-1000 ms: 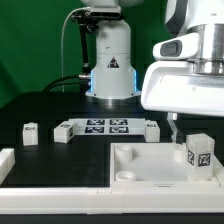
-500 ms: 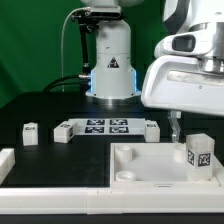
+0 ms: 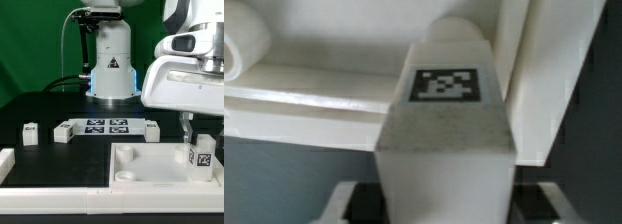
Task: Assemble one leg
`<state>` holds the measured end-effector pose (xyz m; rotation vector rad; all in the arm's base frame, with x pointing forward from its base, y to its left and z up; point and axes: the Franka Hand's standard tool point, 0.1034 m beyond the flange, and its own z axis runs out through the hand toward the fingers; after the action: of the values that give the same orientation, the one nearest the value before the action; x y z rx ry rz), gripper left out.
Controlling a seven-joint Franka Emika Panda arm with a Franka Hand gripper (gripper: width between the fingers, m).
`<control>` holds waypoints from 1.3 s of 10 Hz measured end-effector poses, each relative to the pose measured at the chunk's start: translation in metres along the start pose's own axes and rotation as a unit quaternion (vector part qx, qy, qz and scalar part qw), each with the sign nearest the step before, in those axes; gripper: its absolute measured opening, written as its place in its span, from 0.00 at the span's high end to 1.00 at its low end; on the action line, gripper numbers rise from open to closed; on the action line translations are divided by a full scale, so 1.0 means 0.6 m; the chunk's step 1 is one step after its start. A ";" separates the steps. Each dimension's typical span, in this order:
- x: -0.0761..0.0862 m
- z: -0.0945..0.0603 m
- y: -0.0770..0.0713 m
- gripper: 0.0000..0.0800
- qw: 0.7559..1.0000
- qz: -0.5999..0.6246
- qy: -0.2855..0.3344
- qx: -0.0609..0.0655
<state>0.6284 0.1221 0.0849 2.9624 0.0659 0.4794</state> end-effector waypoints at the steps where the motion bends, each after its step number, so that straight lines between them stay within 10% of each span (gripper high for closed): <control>1: 0.000 0.000 0.000 0.63 1.000 0.014 0.000 0.000; 7: 0.002 0.003 0.012 0.63 0.938 0.345 -0.006 -0.015; 13: -0.010 0.003 0.018 0.63 0.755 0.655 -0.017 -0.029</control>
Offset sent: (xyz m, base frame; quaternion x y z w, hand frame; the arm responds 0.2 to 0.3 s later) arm 0.0000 0.0000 0.0000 0.0000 0.0000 0.2667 0.9638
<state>0.6236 0.1108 0.0827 2.4173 -2.0218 0.4792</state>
